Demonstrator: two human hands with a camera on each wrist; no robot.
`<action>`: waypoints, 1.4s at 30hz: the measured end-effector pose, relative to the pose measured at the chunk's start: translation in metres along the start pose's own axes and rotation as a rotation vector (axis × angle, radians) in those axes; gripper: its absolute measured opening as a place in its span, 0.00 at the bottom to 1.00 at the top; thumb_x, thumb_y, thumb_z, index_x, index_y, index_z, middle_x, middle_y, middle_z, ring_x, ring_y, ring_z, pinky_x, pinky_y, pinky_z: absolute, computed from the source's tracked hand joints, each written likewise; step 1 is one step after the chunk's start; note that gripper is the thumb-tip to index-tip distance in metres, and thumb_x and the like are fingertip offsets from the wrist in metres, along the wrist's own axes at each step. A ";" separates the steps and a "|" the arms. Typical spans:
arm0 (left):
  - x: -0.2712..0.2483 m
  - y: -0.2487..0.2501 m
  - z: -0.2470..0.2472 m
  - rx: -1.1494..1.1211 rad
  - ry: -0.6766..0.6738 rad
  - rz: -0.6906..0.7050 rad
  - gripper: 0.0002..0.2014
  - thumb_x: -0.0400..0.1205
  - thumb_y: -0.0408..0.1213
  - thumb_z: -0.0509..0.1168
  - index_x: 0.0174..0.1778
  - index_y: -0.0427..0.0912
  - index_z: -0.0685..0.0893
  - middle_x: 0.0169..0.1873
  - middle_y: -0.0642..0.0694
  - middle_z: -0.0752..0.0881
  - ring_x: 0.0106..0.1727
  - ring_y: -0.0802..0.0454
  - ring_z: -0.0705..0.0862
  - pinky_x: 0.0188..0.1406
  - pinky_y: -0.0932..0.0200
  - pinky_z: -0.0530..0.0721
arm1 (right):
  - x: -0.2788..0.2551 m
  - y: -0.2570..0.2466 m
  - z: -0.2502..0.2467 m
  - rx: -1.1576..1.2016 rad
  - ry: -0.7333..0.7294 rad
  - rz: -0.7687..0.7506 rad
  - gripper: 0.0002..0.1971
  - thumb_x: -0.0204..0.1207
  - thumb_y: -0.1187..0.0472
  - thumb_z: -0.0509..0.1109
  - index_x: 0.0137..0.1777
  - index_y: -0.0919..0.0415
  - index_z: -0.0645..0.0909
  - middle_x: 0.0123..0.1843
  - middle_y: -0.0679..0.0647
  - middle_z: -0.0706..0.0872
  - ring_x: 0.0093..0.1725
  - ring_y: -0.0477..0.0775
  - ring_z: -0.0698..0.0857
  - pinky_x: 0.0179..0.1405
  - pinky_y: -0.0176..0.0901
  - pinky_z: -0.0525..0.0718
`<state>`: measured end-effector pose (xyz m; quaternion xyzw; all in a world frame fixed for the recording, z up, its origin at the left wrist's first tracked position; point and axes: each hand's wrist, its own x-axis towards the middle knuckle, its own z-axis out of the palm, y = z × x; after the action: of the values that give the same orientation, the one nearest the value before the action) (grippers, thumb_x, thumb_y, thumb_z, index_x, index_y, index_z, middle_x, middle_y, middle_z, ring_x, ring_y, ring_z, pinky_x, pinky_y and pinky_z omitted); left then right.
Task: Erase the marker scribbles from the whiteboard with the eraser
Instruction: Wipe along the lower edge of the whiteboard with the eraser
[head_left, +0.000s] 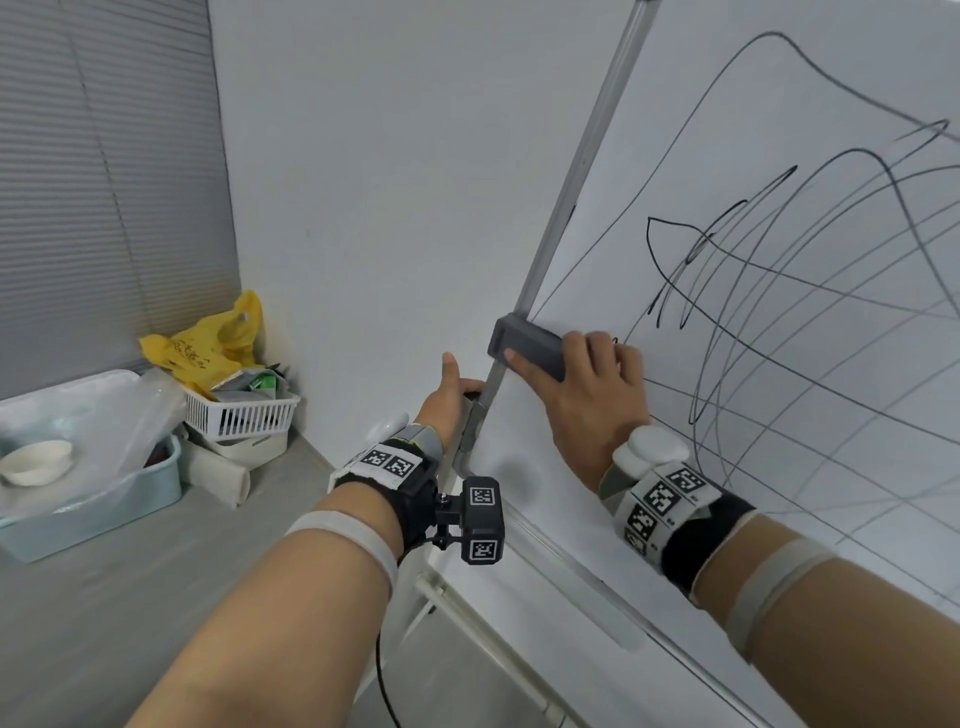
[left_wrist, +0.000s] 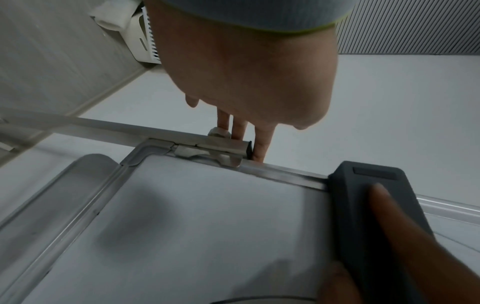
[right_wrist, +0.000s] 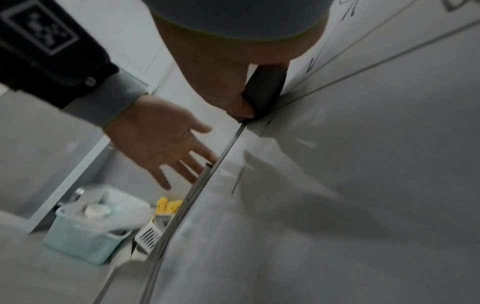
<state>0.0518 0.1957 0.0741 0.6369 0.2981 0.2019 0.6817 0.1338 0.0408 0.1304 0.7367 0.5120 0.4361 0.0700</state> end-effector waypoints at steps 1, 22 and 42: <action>0.000 0.000 0.001 -0.003 0.005 0.001 0.40 0.89 0.60 0.31 0.58 0.45 0.89 0.43 0.49 0.86 0.44 0.58 0.81 0.58 0.57 0.70 | -0.005 -0.002 0.003 0.005 -0.032 -0.037 0.37 0.68 0.64 0.70 0.80 0.45 0.74 0.58 0.62 0.73 0.55 0.66 0.73 0.56 0.60 0.69; 0.005 -0.010 0.001 -0.107 0.039 -0.054 0.39 0.89 0.61 0.33 0.62 0.43 0.89 0.48 0.43 0.88 0.45 0.56 0.82 0.39 0.70 0.70 | -0.041 -0.037 0.031 0.057 -0.129 -0.246 0.30 0.69 0.64 0.57 0.72 0.53 0.82 0.54 0.60 0.77 0.51 0.64 0.75 0.53 0.58 0.70; -0.004 0.144 0.024 -0.405 -0.151 0.051 0.48 0.79 0.76 0.35 0.63 0.43 0.87 0.44 0.45 0.88 0.46 0.50 0.84 0.38 0.55 0.76 | -0.003 0.027 -0.028 0.016 -0.051 -0.225 0.21 0.71 0.69 0.59 0.64 0.56 0.75 0.56 0.61 0.77 0.52 0.64 0.74 0.52 0.59 0.72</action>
<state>0.0800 0.1907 0.2173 0.5073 0.1833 0.2268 0.8109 0.1326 0.0158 0.1608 0.6861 0.5928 0.4026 0.1256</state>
